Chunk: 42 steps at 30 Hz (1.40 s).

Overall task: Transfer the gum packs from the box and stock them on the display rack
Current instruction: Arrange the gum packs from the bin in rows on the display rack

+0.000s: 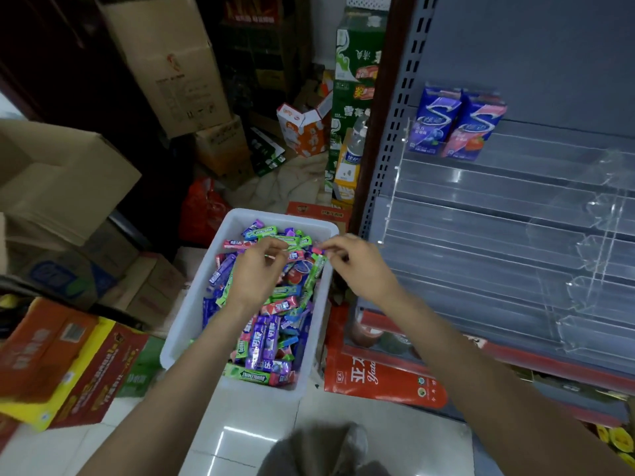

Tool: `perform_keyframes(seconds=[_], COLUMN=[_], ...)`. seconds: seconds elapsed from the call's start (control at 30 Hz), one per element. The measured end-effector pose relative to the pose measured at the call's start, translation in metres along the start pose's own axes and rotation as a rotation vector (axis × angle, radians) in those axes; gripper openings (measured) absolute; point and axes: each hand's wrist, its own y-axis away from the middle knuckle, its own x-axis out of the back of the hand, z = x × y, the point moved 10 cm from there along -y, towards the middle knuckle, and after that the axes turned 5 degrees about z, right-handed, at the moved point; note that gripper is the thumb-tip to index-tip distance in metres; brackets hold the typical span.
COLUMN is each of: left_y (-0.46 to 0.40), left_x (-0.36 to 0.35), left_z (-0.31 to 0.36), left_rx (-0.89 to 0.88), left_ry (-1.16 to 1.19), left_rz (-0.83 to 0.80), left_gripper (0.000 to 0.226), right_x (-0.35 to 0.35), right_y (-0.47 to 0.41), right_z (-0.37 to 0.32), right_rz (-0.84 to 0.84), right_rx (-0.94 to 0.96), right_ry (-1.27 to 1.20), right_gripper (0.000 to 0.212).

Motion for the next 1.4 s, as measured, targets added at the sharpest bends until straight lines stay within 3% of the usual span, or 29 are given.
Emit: perform_keyframes(seconds=[0.1, 0.2, 0.43, 0.6, 0.67, 0.8, 1.07, 1.2, 1.4], left_y=[-0.02, -0.045, -0.103, -0.118, -0.122, -0.14, -0.158, -0.159, -0.132], left_x=[0.03, 0.038, -0.012, -0.042, -0.043, -0.035, -0.037, -0.033, -0.011], left_z=[-0.046, -0.086, -0.114, -0.133, -0.14, -0.154, -0.152, -0.143, -0.121], left_rx=[0.12, 0.182, -0.02, -0.176, -0.224, -0.143, -0.166, -0.156, 0.037], left_ry=[-0.151, -0.227, -0.256, -0.425, -0.486, -0.502, -0.669, -0.573, 0.021], left_rz=[0.078, 0.016, -0.338, -0.532, -0.516, -0.392, -0.311, -0.305, -0.287], left_gripper=[0.017, 0.018, 0.033, 0.046, 0.045, 0.042, 0.034, 0.025, 0.019], right_x=[-0.039, -0.073, -0.127, -0.143, -0.141, -0.138, -0.129, -0.116, -0.082], right_y=[-0.025, -0.051, -0.094, -0.102, -0.103, -0.105, -0.099, -0.099, -0.09], right_z=[0.001, 0.018, 0.057, 0.073, 0.076, 0.082, 0.08, 0.074, 0.052], right_rz=[-0.092, -0.136, -0.269, -0.26, -0.204, -0.138, -0.091, -0.006, 0.225], right_rx=[-0.056, -0.154, -0.353, -0.446, -0.471, -0.523, -0.547, -0.532, -0.462], right_ry=[0.044, 0.088, 0.259, 0.284, 0.308, 0.339, 0.309, 0.202, -0.125], right_gripper=[0.027, 0.03, 0.05, 0.047, 0.041, 0.03, 0.024, 0.013, 0.019])
